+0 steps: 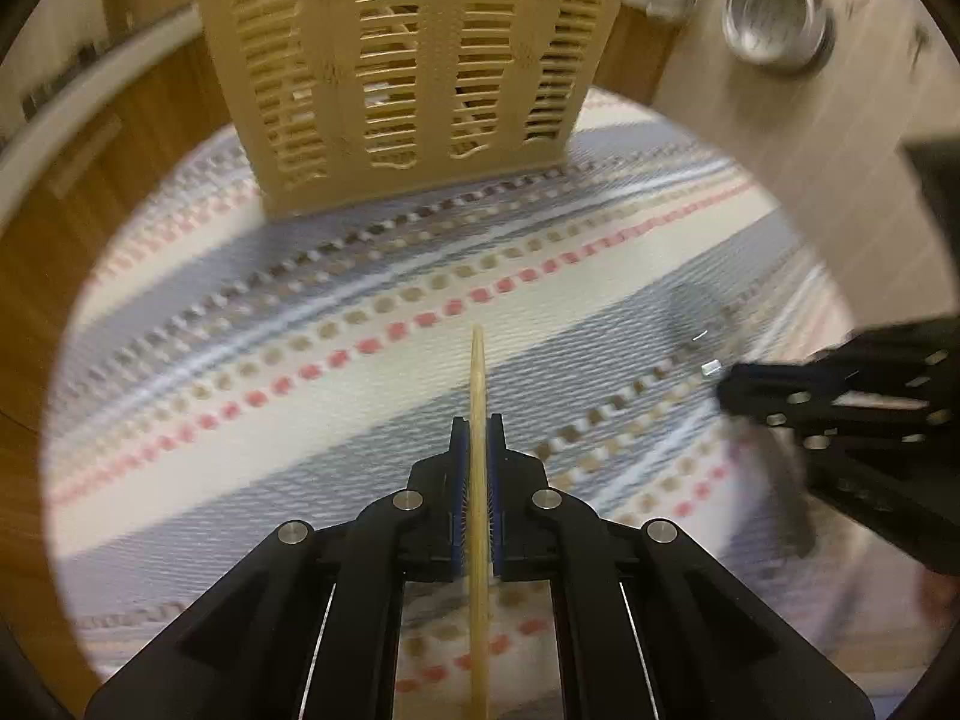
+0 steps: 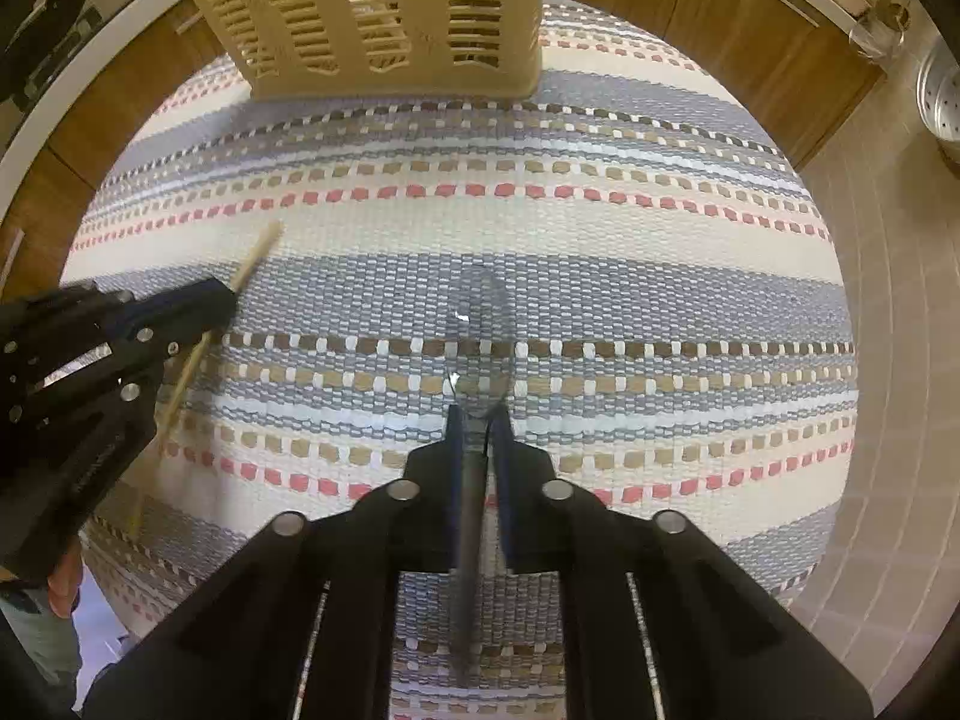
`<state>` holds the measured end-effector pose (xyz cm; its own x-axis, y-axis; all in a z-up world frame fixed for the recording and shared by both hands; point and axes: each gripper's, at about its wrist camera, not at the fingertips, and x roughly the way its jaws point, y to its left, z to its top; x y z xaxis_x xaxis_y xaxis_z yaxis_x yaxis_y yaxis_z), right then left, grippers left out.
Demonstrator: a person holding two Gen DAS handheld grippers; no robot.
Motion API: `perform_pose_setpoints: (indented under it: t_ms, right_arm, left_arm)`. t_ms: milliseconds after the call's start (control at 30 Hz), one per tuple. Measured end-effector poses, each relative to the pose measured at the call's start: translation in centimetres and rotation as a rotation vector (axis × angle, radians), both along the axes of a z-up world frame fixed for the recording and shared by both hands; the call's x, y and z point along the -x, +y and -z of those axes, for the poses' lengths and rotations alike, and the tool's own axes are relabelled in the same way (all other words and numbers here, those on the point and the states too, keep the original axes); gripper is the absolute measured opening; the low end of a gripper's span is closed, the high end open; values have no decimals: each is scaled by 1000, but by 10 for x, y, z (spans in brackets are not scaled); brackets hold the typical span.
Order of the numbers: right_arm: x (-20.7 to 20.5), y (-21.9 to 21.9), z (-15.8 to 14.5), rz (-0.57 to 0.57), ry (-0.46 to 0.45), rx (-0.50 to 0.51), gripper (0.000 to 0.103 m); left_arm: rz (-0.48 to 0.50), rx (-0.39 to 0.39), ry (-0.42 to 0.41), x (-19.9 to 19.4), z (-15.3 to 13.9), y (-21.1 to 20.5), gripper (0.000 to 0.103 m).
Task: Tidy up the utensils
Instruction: 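Grasp the last clear spoon with the right tool while the left tool grasps the chopstick, then lift the spoon and chopstick into the tan basket and open both tools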
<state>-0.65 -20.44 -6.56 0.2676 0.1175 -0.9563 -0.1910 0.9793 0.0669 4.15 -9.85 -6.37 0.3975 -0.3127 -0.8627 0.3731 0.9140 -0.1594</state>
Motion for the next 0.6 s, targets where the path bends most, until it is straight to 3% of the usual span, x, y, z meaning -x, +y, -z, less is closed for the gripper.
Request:
perform_pose_setpoints:
  t_ms: [100, 300, 400, 600]
  right_arm:
    - [4, 0, -2, 8, -15, -27, 2]
    - [13, 5, -18, -4, -87, -51, 2]
    - [19, 5, -35, -9, -154, -87, 2]
    - [25, -2, -78, -11, -304, -152, 2]
  left_arm:
    - [-11, 113, -24, 2, -6, 18, 3]
    - [-26, 256, -116, 13, -31, 48, 3]
    - [-37, 309, -162, 15, -46, 57, 3]
    - [-73, 371, -347, 27, -87, 71, 3]
